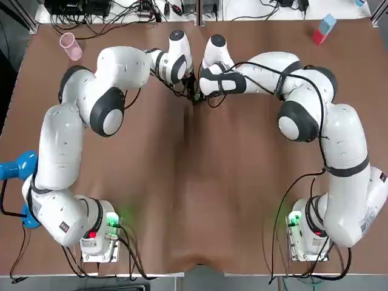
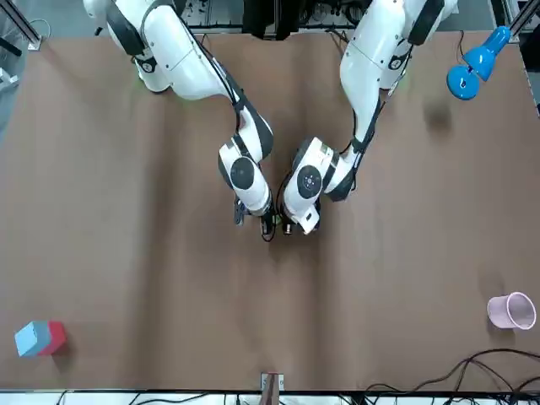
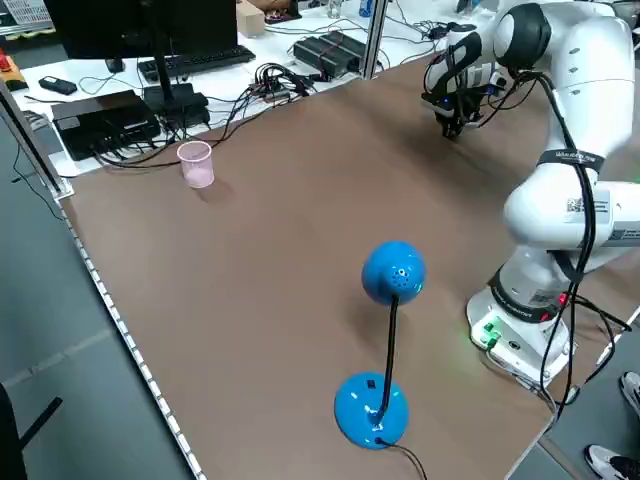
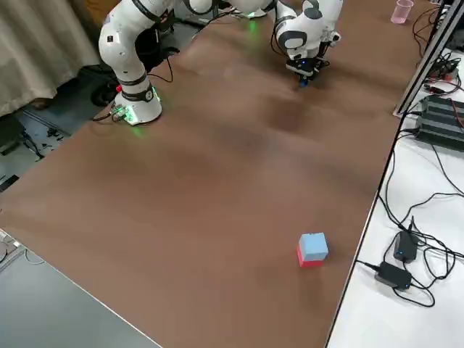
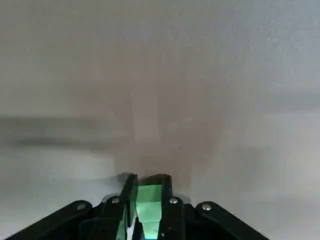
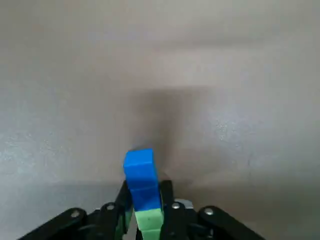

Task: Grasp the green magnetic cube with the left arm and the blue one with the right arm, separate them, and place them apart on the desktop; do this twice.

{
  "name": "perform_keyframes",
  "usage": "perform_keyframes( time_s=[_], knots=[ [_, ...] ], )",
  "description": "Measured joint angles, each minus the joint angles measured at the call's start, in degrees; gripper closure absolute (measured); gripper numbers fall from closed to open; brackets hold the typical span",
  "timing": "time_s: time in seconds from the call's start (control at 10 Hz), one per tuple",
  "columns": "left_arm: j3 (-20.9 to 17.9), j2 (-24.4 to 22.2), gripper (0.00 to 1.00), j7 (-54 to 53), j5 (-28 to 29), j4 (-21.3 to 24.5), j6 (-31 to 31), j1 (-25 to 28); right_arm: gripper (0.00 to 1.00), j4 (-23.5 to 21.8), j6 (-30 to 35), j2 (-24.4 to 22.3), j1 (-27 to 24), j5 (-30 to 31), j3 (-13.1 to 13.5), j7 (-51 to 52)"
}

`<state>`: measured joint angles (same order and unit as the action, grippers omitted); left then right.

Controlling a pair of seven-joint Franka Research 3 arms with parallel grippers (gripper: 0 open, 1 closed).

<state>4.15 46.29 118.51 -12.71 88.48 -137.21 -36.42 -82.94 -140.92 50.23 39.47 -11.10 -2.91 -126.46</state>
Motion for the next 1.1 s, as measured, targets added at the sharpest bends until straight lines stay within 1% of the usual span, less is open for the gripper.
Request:
perform_keyframes(
  time_s=[0.1, 0.8, 1.1],
  knots=[
    [0.0, 0.0, 0.77, 0.0, 0.0, 0.0, 0.0, 0.0, 0.76, -0.1, -0.5, 0.0, 0.0, 0.0, 0.0, 0.0],
    [-0.1, 0.0, 0.77, -1.8, 0.0, 0.0, 0.0, 0.5, 0.76, -0.2, -0.7, 0.0, 0.0, 0.0, -0.1, 0.0],
    [-0.6, -0.2, 0.77, -2.9, 1.6, -0.2, 0.2, 1.6, 0.76, -0.2, -0.7, 0.0, 0.0, 0.0, -0.1, 0.0]
  ],
)
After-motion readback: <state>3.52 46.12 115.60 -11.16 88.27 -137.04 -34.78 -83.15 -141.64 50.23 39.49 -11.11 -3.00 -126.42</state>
